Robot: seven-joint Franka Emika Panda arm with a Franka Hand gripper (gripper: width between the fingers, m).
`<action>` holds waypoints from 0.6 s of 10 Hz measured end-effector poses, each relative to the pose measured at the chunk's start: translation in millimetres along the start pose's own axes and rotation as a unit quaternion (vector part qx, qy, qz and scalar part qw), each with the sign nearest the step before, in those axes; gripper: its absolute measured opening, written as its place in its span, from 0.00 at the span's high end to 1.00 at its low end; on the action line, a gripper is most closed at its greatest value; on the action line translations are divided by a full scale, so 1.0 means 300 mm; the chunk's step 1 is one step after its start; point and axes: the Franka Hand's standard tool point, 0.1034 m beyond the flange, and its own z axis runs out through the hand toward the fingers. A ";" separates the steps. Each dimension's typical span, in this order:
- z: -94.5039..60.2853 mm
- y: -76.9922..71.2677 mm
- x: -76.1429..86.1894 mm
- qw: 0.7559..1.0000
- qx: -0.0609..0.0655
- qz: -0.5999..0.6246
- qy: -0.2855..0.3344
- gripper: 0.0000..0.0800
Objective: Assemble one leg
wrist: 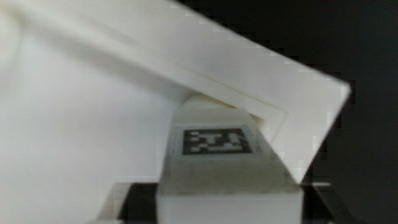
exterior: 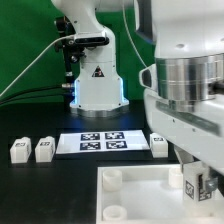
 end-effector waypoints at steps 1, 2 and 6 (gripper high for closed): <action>-0.001 -0.001 -0.002 0.997 0.001 0.076 -0.010 0.63; -0.001 -0.003 -0.004 0.992 0.002 0.125 -0.010 0.63; -0.006 -0.004 0.005 0.976 0.005 0.217 -0.002 0.63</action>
Offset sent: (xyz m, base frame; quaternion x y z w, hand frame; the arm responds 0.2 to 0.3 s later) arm -0.0056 0.0036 -0.0024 -0.0087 0.0030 0.2590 0.9658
